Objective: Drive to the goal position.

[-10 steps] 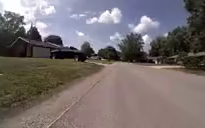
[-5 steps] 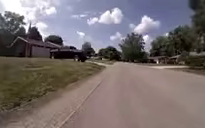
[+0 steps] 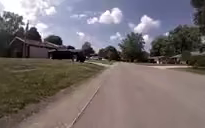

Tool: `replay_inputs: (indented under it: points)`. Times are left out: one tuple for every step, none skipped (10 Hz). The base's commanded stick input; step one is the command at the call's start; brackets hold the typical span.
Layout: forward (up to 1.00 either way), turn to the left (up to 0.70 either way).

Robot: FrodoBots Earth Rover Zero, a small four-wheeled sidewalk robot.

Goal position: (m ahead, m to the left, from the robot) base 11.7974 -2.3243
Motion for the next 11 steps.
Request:
replay_inputs:
  points:
    - [1.0,0.01]
    - [1.0,0.0]
    - [1.0,0.01]
    - [1.0,-0.17]
    - [1.0,-0.33]
    - [1.0,-0.39]
    - [1.0,-0.4]
    - [1.0,-0.4]
    - [1.0,-0.35]
    - [1.0,-0.16]
    - [1.0,0.0]
